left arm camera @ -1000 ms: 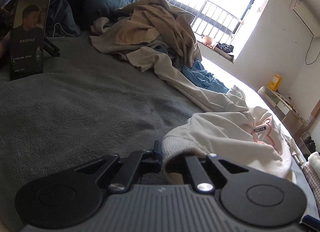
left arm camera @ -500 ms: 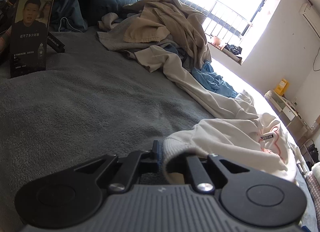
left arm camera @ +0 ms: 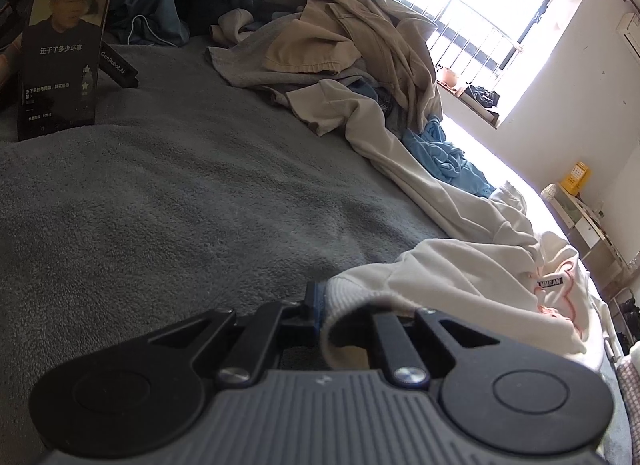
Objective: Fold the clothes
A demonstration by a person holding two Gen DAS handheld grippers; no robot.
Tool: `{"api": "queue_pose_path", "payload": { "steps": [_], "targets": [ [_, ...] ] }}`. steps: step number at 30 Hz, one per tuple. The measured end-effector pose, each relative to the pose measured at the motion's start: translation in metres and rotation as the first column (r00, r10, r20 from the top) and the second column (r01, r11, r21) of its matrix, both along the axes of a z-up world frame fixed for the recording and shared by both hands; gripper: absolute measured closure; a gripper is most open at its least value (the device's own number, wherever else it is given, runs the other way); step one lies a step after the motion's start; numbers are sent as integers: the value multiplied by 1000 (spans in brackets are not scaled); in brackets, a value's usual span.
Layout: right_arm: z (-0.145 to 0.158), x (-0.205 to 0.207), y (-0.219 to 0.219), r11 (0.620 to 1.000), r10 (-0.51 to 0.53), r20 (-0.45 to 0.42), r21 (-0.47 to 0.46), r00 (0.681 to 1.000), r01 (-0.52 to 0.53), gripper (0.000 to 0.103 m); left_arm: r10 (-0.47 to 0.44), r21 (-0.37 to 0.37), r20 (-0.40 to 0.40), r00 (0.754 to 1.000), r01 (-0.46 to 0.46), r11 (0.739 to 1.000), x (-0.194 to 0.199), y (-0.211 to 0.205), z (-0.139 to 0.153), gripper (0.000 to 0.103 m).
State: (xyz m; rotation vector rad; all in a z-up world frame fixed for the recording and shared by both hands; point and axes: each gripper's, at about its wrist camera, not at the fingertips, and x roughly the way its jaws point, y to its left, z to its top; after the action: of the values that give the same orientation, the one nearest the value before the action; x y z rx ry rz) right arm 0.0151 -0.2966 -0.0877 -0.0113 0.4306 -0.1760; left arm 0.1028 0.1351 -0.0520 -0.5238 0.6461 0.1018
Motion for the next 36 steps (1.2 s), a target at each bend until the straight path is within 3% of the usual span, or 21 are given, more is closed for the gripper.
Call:
{"api": "queue_pose_path", "payload": {
  "steps": [4, 7, 9, 12, 15, 17, 19, 20, 23, 28, 31, 32, 35, 36],
  "targets": [
    [2, 16, -7, 998, 8, 10, 67, 1000, -9, 86, 6, 18, -2, 1000, -6, 1000, -2, -3, -2, 95],
    [7, 25, -13, 977, 70, 57, 196, 996, -80, 87, 8, 31, 0, 1000, -8, 999, -2, -4, -2, 92],
    [8, 29, -21, 944, 103, 85, 307, 991, -124, 87, 12, 21, -4, 1000, -12, 1000, -2, -2, -2, 91],
    [3, 28, -37, 855, 103, 114, 497, 988, -146, 85, 16, 11, -8, 1000, -16, 1000, -1, 0, -2, 88],
    [-8, 22, -46, 785, 67, 119, 607, 991, -126, 85, 18, 11, -12, 1000, -18, 1000, -1, 0, -2, 86],
    [-14, 17, -53, 709, 64, 156, 688, 986, -155, 85, 19, 11, -16, 1000, -19, 1000, -1, 1, -3, 83],
    [-22, 12, -64, 597, 59, 220, 774, 974, -210, 84, 21, 12, -19, 1000, -21, 1000, -1, 1, -2, 79],
    [-23, 11, -67, 563, 57, 242, 794, 969, -232, 84, 22, 13, -20, 1000, -22, 1000, -1, 2, -2, 77],
    [-19, 13, -67, 576, 67, 259, 778, 963, -250, 83, 23, 21, -21, 1000, -23, 1000, -1, 1, -2, 76],
    [-11, 24, -55, 741, 70, 160, 653, 985, -159, 83, 22, 40, -23, 999, -22, 999, 0, -3, -2, 77],
    [-6, 36, -36, 895, 30, 64, 442, 998, -55, 83, 14, 57, -20, 1000, -13, 998, 2, -6, -1, 77],
    [-4, 39, -29, 931, 16, 44, 365, 999, -31, 84, 9, 64, -18, 1000, -7, 998, 3, -8, -1, 80],
    [2, 45, -17, 977, 2, 26, 213, 1000, -8, 93, -7, 90, -10, 1000, 8, 996, 5, -14, 1, 98],
    [7, 46, -13, 990, -5, 29, 142, 1000, 1, 95, -9, 111, -2, 1000, 9, 994, 4, -18, 3, 100]
  ]
}}
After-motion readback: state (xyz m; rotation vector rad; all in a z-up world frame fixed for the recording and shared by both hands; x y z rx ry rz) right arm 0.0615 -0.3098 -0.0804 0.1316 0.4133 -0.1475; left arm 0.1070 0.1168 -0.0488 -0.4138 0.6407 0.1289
